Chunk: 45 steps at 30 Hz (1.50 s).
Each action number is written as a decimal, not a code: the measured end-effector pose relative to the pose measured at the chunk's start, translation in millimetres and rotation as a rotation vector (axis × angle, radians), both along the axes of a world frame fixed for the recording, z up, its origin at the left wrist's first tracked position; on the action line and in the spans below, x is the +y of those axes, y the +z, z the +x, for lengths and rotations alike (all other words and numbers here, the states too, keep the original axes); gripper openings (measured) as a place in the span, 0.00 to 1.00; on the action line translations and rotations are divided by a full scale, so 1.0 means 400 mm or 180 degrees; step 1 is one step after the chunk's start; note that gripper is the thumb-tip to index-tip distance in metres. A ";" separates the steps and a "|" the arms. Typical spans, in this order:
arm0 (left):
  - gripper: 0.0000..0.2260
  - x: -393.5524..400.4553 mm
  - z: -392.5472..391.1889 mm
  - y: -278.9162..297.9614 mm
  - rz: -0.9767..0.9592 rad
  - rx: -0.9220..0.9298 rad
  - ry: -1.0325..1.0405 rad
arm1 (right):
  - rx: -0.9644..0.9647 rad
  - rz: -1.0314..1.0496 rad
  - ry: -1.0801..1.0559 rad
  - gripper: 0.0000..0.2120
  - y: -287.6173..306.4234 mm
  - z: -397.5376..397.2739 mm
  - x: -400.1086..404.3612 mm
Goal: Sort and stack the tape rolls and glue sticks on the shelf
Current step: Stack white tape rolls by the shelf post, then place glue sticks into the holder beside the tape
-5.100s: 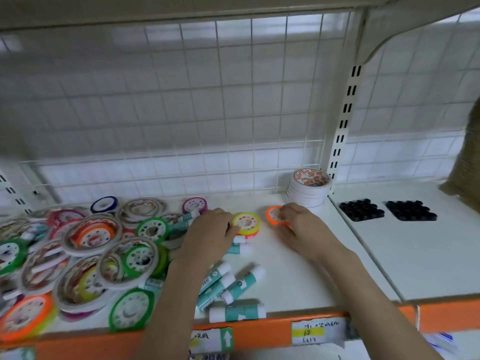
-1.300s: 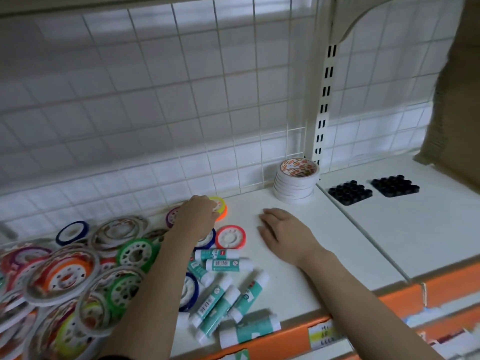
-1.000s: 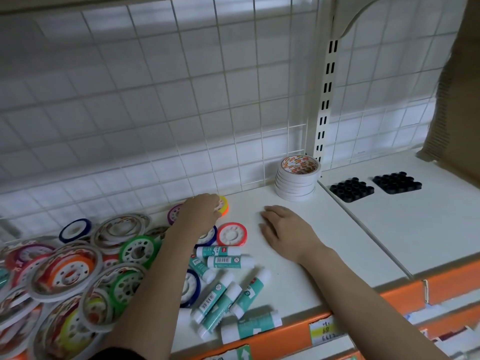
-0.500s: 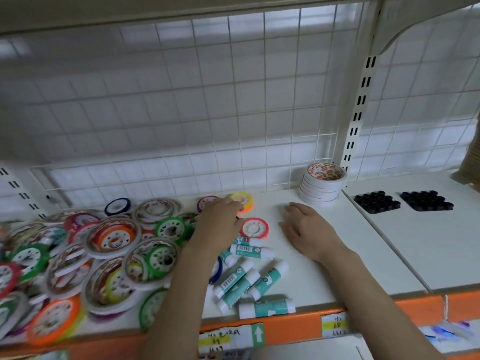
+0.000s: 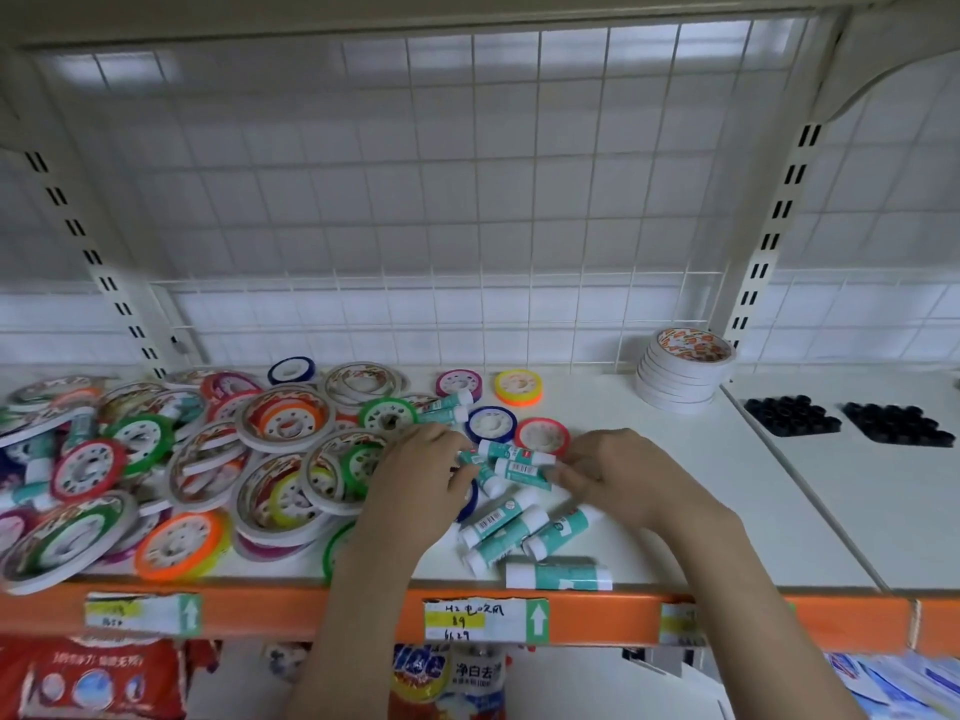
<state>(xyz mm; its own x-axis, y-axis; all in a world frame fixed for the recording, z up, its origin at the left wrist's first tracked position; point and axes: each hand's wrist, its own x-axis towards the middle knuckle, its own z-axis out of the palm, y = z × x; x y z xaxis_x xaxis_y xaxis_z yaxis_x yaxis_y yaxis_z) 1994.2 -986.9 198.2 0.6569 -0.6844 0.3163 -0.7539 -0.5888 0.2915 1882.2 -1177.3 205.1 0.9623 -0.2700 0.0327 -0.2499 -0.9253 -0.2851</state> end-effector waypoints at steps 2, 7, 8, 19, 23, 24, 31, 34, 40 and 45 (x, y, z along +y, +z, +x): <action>0.11 0.007 -0.006 -0.001 0.0032 0.0042 -0.0019 | 0.0196 -0.0078 0.0038 0.15 -0.007 0.008 0.001; 0.11 0.008 -0.007 0.004 0.0114 0.0089 -0.0034 | 0.0061 -0.0124 0.0017 0.12 -0.009 0.005 0.003; 0.12 0.004 -0.004 0.010 0.0126 0.0079 -0.0046 | -0.0018 -0.0101 -0.0026 0.13 -0.005 -0.001 0.003; 0.12 -0.141 0.004 0.042 0.0909 0.0085 -0.0585 | -0.1062 0.0038 -0.0488 0.08 0.021 -0.088 -0.027; 0.12 -0.174 0.002 0.025 0.1282 -0.0040 -0.0616 | -0.1267 0.0082 -0.0600 0.11 0.013 -0.114 -0.032; 0.12 -0.178 0.003 0.022 0.1293 -0.0067 -0.0600 | -0.1307 0.0084 -0.0627 0.12 0.011 -0.119 -0.033; 0.23 -0.194 0.008 0.034 0.0683 0.0008 -0.0610 | -0.1469 0.0017 -0.0835 0.18 -0.003 -0.146 -0.063; 0.27 -0.200 -0.016 0.046 0.0326 0.0085 -0.0570 | -0.1599 -0.0048 -0.0830 0.21 -0.005 -0.161 -0.086; 0.18 -0.260 -0.118 0.054 -0.0235 0.0138 -0.0624 | -0.1660 -0.0076 -0.0820 0.22 0.002 -0.200 -0.162; 0.14 -0.350 -0.190 0.050 -0.0433 0.0209 -0.0561 | -0.1687 0.0010 -0.0783 0.22 0.011 -0.247 -0.257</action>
<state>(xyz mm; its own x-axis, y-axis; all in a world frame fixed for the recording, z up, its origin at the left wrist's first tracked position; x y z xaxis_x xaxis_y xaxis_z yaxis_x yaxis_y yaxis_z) 1918.2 -1127.0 218.3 0.5533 -0.7444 0.3739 -0.8183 -0.4017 0.4111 1783.3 -1280.0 209.4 0.7238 -0.4843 0.4915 -0.2798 -0.8571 -0.4324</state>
